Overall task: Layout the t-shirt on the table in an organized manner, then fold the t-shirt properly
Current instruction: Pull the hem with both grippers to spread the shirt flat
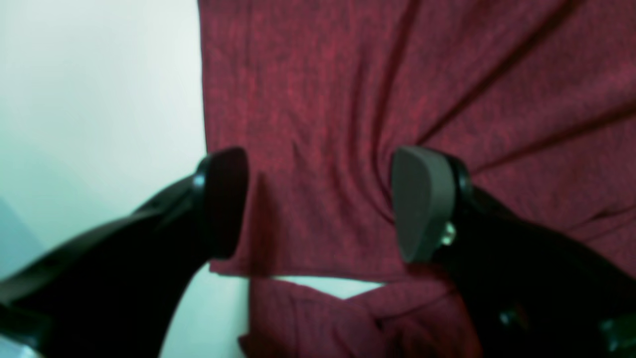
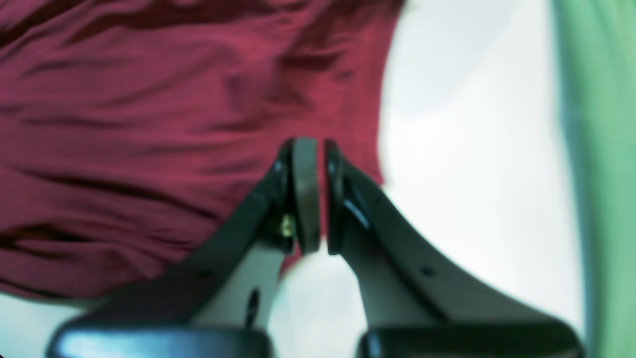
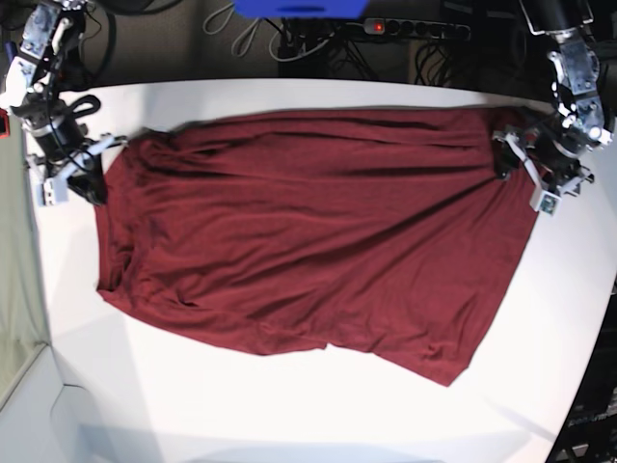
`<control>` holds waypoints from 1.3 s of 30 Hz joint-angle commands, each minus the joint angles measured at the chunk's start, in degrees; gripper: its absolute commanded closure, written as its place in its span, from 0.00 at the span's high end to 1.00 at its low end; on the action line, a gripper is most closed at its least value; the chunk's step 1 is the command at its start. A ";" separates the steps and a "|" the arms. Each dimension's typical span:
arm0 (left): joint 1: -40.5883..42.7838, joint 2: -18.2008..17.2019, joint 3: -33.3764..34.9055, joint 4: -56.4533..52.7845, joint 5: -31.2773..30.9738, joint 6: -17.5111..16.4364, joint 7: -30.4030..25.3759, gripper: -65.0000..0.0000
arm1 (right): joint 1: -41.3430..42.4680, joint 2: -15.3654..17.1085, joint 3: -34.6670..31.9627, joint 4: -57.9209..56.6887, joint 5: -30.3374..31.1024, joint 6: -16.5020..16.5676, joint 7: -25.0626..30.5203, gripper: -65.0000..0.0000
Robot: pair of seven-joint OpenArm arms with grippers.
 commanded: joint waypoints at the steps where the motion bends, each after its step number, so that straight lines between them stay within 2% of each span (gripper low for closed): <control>1: 0.17 -0.04 -0.09 1.14 1.16 0.07 1.22 0.68 | 1.12 0.37 -0.93 0.92 1.20 0.19 1.68 0.03; 5: 1.23 0.05 -0.09 6.06 1.16 0.07 1.31 0.68 | 1.56 -1.21 -4.09 0.75 1.20 0.19 1.68 0.03; 13: 1.40 -0.13 -0.35 11.78 1.25 0.07 1.31 0.68 | 1.03 -1.12 -4.62 -7.87 1.20 0.19 2.12 0.02; 17: -0.62 0.05 -3.96 9.05 1.25 0.07 1.31 0.68 | -1.43 -1.03 -3.21 -9.36 1.20 0.19 2.48 0.02; 21: -3.17 -0.13 -4.75 0.53 1.51 0.07 0.87 0.68 | -2.75 -0.94 -1.37 -9.89 1.20 0.19 4.41 0.02; 27: -3.96 0.49 -4.48 -4.22 1.25 0.07 0.78 0.68 | -1.78 3.10 -1.02 -12.26 1.20 0.19 4.67 0.02; 31: -3.25 0.57 -1.32 -4.31 1.25 0.07 0.96 0.68 | 0.42 6.00 -0.84 -16.48 1.20 0.19 4.67 0.02; 39: 3.69 2.42 -0.79 -2.46 1.60 0.07 1.22 0.68 | 4.99 9.60 -0.75 -23.34 1.20 0.19 4.76 0.02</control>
